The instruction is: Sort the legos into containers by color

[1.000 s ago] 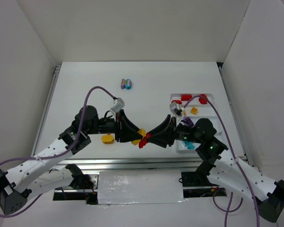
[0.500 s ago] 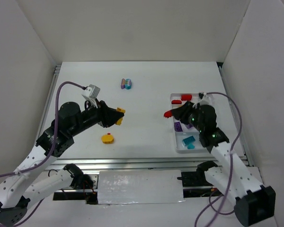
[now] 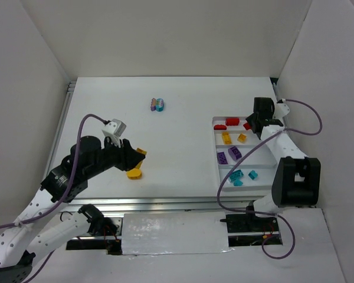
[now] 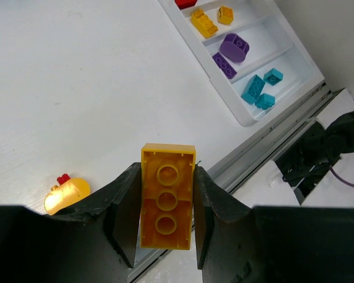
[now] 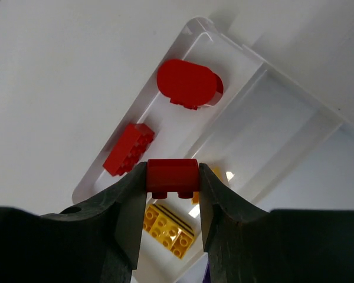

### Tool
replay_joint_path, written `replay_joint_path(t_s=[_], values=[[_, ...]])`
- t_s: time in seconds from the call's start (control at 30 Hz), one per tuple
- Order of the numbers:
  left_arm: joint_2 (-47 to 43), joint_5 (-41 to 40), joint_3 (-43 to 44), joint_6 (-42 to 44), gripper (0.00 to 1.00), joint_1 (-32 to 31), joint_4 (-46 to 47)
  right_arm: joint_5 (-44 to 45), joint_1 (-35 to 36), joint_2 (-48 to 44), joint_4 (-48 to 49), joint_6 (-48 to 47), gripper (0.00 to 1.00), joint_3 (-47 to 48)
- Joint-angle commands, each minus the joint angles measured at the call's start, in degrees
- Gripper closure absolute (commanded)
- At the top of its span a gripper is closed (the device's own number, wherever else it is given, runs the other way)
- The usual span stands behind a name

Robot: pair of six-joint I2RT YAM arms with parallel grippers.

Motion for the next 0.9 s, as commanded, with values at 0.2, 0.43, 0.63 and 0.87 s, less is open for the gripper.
replay_joint_path(t_s=[0.2,0.43,0.63,0.87], values=[[-0.50,4.45,-1.56,2.86,1.00,0.22,0.91,-2.16,-1.85,11.12,1.79,-2.84,1.00,9.66],[0.20,5.86,-1.47,3.56,1.00,0.22,1.00,-6.91,-1.85,14.29,4.60,-4.51,0.96,10.64],[0.64,7.52,-1.38,3.74,1.00,1.35,1.53,-11.66,-1.76,15.35,6.54,-5.65,0.65,9.94],[0.99,8.84,-1.47,3.83,0.98,2.06,1.79,-10.18,-1.93,15.88,1.18,-4.43,0.01,13.63]])
